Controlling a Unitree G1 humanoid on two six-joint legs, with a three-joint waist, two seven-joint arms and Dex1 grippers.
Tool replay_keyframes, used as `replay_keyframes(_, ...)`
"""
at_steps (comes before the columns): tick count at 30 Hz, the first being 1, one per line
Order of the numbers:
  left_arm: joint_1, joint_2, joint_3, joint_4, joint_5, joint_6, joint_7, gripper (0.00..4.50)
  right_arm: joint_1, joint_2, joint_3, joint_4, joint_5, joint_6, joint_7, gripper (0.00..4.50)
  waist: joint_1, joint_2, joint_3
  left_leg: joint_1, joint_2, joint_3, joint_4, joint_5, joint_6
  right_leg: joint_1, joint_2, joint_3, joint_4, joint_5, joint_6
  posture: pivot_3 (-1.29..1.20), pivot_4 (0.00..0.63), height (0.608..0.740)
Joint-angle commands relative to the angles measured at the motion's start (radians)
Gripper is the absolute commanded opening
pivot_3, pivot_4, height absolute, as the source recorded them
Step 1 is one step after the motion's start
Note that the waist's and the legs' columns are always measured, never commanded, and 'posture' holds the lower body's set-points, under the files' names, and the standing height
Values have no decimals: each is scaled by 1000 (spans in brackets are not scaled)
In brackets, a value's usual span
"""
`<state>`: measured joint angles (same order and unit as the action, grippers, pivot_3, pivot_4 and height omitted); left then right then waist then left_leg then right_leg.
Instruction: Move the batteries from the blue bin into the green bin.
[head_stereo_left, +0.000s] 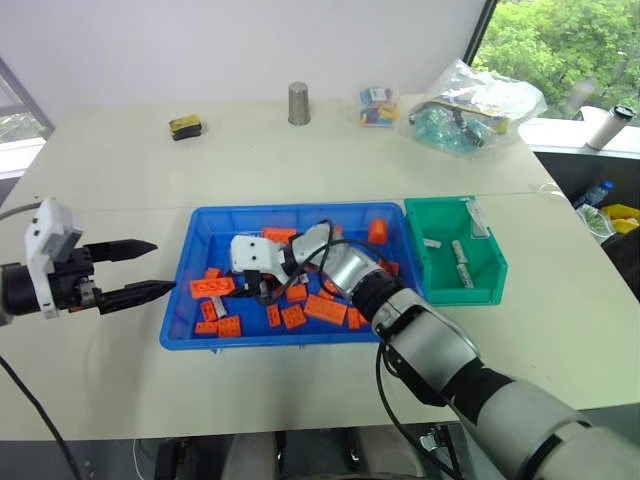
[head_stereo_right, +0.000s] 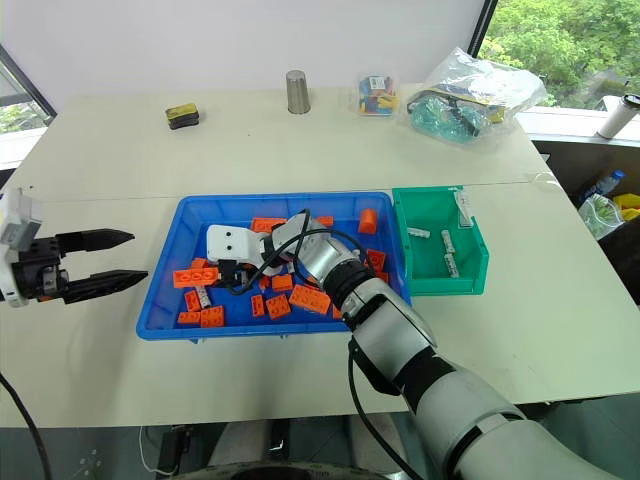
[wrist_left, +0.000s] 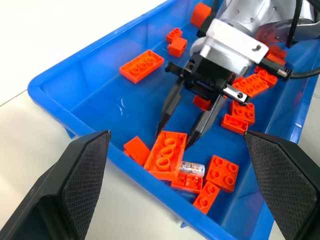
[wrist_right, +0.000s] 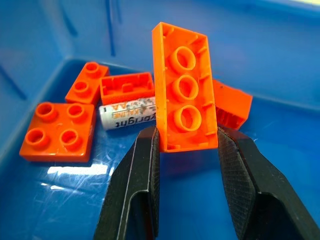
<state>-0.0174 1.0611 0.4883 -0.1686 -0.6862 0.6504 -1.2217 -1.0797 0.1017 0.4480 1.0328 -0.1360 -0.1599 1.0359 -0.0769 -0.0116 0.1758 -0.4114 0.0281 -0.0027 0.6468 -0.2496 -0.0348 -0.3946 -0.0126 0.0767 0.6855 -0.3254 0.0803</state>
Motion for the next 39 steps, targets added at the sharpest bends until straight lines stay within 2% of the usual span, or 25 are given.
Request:
replay_keyframes(1,-18,2,7,-13,-1,-14,5,4500,-51,24,-53,0,15,3,-37,1118,-1,0,0,0,0,0,0,0,0,0,0,0,0,0,0,0,150,740)
replay_keyframes(8,-39,-9,-15,-9,3,-21,14,4500,-104,23,-78,81,-39,11,-218,1118,-9,0,0,0,0,0,-1,0,-1,-1,-1,0,0,0,-1,0,150,740)
replay_keyframes(14,-59,-10,-32,1,2,-22,13,4500,-108,29,-112,34,-15,84,-189,4090,-22,0,0,0,-1,0,-1,0,-1,0,-1,0,0,0,-1,0,150,740)
replay_keyframes(16,-59,-11,-32,0,1,-21,13,4500,-97,32,-133,-46,19,152,-151,4090,-25,0,0,0,0,0,-2,0,-1,-1,-1,0,0,0,-1,0,150,740)
replay_keyframes(20,-52,-14,-25,0,1,-21,12,4500,-28,22,-175,-318,104,404,-99,4090,-24,0,0,0,0,0,-3,0,-1,-1,-1,0,0,0,-1,0,150,740)
replay_keyframes(23,-52,-15,-25,11,6,-25,11,4500,57,-4,-137,-533,139,605,-47,4090,-20,0,0,0,0,0,-3,0,-1,-1,-2,-1,0,0,-1,0,150,740)
replay_keyframes(25,-63,-12,-32,23,11,-30,11,4500,109,-17,-82,-617,130,656,-29,4090,-18,0,0,0,-1,0,-3,0,-1,-1,-3,-2,0,0,-1,0,150,740)
replay_keyframes(31,-100,-3,-43,51,23,-36,4,4500,170,-23,35,-627,88,685,-39,4090,-21,0,0,0,-1,-1,-2,0,-1,-1,-3,-2,0,0,-1,0,150,740)
replay_keyframes(39,-116,3,-42,65,32,-40,-4,4500,149,3,63,-545,67,654,-90,4090,-21,-1,0,0,-1,0,-3,0,-1,-2,-3,-2,-1,0,-1,0,150,740)
